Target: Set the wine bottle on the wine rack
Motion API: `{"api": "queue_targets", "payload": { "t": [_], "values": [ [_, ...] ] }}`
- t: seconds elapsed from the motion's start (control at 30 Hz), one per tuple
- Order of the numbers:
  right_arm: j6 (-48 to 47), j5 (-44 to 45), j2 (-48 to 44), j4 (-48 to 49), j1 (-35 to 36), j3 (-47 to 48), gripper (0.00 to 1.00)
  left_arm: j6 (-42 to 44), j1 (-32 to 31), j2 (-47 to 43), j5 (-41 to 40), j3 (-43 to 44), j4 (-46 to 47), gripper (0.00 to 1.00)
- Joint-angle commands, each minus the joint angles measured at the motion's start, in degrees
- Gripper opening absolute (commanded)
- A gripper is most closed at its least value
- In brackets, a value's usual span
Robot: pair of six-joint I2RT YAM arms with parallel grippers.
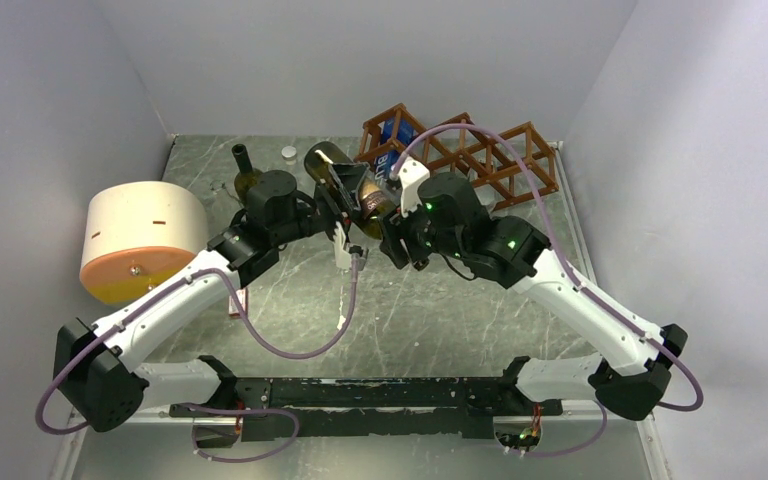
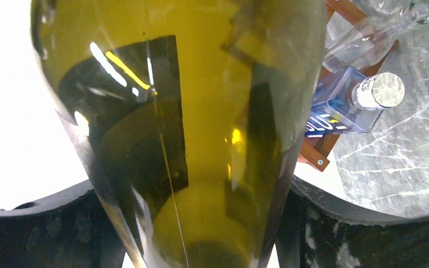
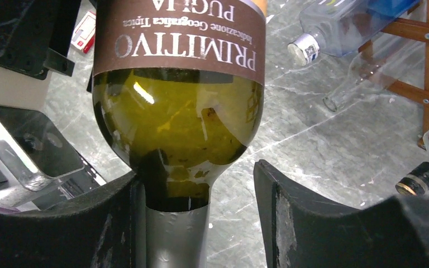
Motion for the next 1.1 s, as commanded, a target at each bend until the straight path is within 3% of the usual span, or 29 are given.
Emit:
{"api": "queue_targets", "payload": {
  "t": [0.0, 0.17, 0.4, 0.43, 0.53, 0.57, 0.6, 0.87, 1.07],
  "values": [
    [-1.2, 0.8, 0.5, 1.4, 0.2, -1.8, 0.6, -1.2, -0.5, -0.6, -0.7, 1.3, 8.1, 0.12],
    [-1.3, 2.5, 1.5, 0.7, 0.2, -1.7, 0.41, -2.6, -0.6, 0.1, -1.6, 3.2, 5.3, 0.15],
    [-0.6, 4.1, 1.4, 1.2, 0.1, -1.9, 0.0, -5.1, -0.6, -0.5, -1.7, 2.8, 5.1, 0.24],
    [-0.6, 4.6, 1.4, 1.2, 0.0, -1.9, 0.0, -5.6, -0.6, -0.5, -1.7, 3.2, 4.3, 0.27],
    [-0.6, 5.4, 0.7, 2.2, 0.0, -2.2, 0.0, -7.8, -0.6, -0.6, -1.9, 3.5, 3.8, 0.51],
    [-0.6, 5.4, 0.3, 2.7, 0.0, -2.4, 0.0, -8.4, -0.6, -0.7, -2.1, 3.2, 4.4, 0.79],
    [-0.6, 5.6, 0.0, 3.3, 0.1, -2.6, 0.0, -8.9, -0.6, -0.8, -2.3, 2.8, 5.2, 0.99],
    [1.5, 14.3, 0.1, 10.3, -0.1, -2.8, 0.0, -13.1, -0.6, -0.1, -3.7, -2.0, 13.2, 0.96],
    [3.4, 21.7, 0.1, 15.3, -1.0, -1.4, 0.0, -22.7, -0.6, -0.3, -2.0, -5.9, 19.8, 0.96]
  ]
}}
